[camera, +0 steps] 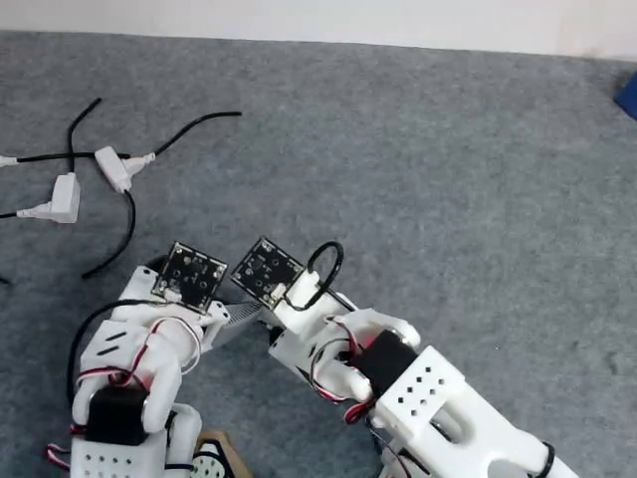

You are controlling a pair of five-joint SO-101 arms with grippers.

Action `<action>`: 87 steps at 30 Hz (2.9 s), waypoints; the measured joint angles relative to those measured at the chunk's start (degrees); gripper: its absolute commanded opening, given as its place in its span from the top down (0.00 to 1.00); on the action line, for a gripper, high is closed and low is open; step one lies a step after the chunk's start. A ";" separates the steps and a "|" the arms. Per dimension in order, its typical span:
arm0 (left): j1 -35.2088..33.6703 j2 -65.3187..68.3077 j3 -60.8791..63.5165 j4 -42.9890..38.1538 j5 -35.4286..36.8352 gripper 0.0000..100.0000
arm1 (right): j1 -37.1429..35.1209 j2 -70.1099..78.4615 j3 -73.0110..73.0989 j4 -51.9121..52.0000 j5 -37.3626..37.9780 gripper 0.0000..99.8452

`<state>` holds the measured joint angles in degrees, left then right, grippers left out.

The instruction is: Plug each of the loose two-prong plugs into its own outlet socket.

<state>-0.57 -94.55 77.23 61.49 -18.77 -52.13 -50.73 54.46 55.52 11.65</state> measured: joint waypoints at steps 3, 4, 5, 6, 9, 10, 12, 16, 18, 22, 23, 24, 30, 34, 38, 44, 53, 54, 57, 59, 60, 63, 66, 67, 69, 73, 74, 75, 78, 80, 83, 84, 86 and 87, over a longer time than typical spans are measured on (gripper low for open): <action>0.00 0.00 0.26 -0.18 0.00 0.54 | 0.00 0.00 -2.73 2.20 0.00 0.99; 0.00 0.00 0.26 -0.18 0.00 0.54 | 0.00 0.00 -3.34 2.73 0.00 0.99; 0.00 0.00 0.44 -0.35 0.00 0.54 | 0.00 0.00 -4.04 3.25 0.00 0.99; 0.00 0.00 0.53 -0.35 0.00 0.54 | 0.09 0.00 -4.57 3.69 0.00 0.99; 0.00 0.00 0.62 -0.35 0.00 0.54 | 0.09 0.00 -5.71 4.66 0.00 0.99; 0.00 0.00 0.62 -0.35 0.00 0.54 | 0.09 0.00 -5.98 4.66 0.00 0.99; 0.00 0.00 0.62 -0.35 0.00 0.54 | 0.09 0.09 -6.07 4.66 0.00 0.99; 0.00 0.00 0.62 -0.35 0.00 0.54 | 0.09 0.09 -6.07 5.36 0.00 0.99; 0.09 0.00 0.88 -0.35 0.00 0.54 | 0.09 0.09 -6.24 6.07 0.00 0.99; 0.26 0.00 2.11 -0.35 0.00 0.54 | 0.00 0.09 -6.24 6.51 0.00 0.99; 0.26 0.00 2.11 -0.35 0.00 0.54 | 0.18 0.09 -6.24 6.51 0.00 0.99; 0.26 0.00 2.11 -0.35 0.00 0.54 | 0.44 0.09 -6.24 6.51 0.00 0.99; -1.32 0.00 2.37 -2.81 -0.09 0.55 | 1.05 0.00 -6.33 8.62 1.32 0.99; -6.68 0.44 3.25 -6.51 -0.18 0.55 | 1.93 0.00 -6.42 12.66 1.93 0.99; -7.38 0.18 6.59 -8.44 -0.18 0.55 | 3.43 2.02 -8.88 15.56 0.18 0.99; -8.35 0.18 9.23 -11.16 -0.18 0.55 | 5.71 17.23 -18.99 19.52 -7.47 0.99; -12.13 0.18 12.31 -12.84 -0.18 0.55 | 5.89 43.25 -52.75 42.11 -18.20 0.99; -12.04 0.18 13.36 -13.98 -0.18 0.55 | 6.15 45.01 -56.88 42.99 -18.90 0.99; -12.31 0.18 16.09 -16.70 -0.18 0.55 | 7.56 48.62 -63.12 43.96 -22.42 0.99; -12.75 0.18 17.14 -17.23 -0.18 0.55 | 7.91 50.81 -64.44 44.04 -25.41 0.99; -12.66 0.18 17.49 -17.58 -0.18 0.55 | 8.00 51.96 -64.79 44.04 -26.55 0.99; -13.45 0.18 18.55 -19.25 -0.18 0.55 | 8.09 54.68 -64.97 44.04 -29.63 0.99; -15.03 0.18 19.16 -21.63 -0.18 0.55 | 8.09 55.30 -64.97 44.04 -31.38 0.99; -15.21 0.18 19.25 -21.98 -0.18 0.55 | 8.09 55.30 -64.97 44.04 -31.74 0.99; -15.56 0.18 19.25 -22.42 -0.18 0.55 | 8.09 55.30 -64.97 44.04 -32.09 0.99; -15.65 0.18 19.25 -22.59 -0.18 0.55 | 8.09 55.30 -64.97 44.22 -32.09 0.99; -15.65 0.18 19.25 -22.59 -0.18 0.55 | 8.09 55.30 -64.97 44.22 -32.09 0.99; -15.65 0.18 19.25 -22.59 -0.18 0.55 | 8.09 55.30 -64.97 44.22 -32.09 0.99; -15.65 0.18 19.25 -22.59 -0.18 0.55 | 8.09 55.30 -64.97 44.31 -32.09 0.99; -15.65 0.18 19.25 -22.59 -0.18 0.55 | 8.09 55.30 -63.82 44.31 -32.09 0.99; -15.65 0.18 19.25 -22.59 -0.18 0.55 | 8.09 55.30 -60.66 44.31 -32.09 0.99; -15.65 0.18 19.25 -22.59 -0.18 0.55 | 8.00 55.30 -59.60 44.31 -32.09 0.99; -15.65 0.18 19.25 -22.59 -0.18 0.55 | 7.82 55.30 -58.64 44.31 -33.41 0.99; -15.65 0.18 19.25 -22.59 -0.18 0.55 | 7.82 55.30 -58.29 44.31 -35.43 0.99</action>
<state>-16.22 -94.37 96.48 38.90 -18.95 -44.31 4.57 -3.82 99.82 -23.78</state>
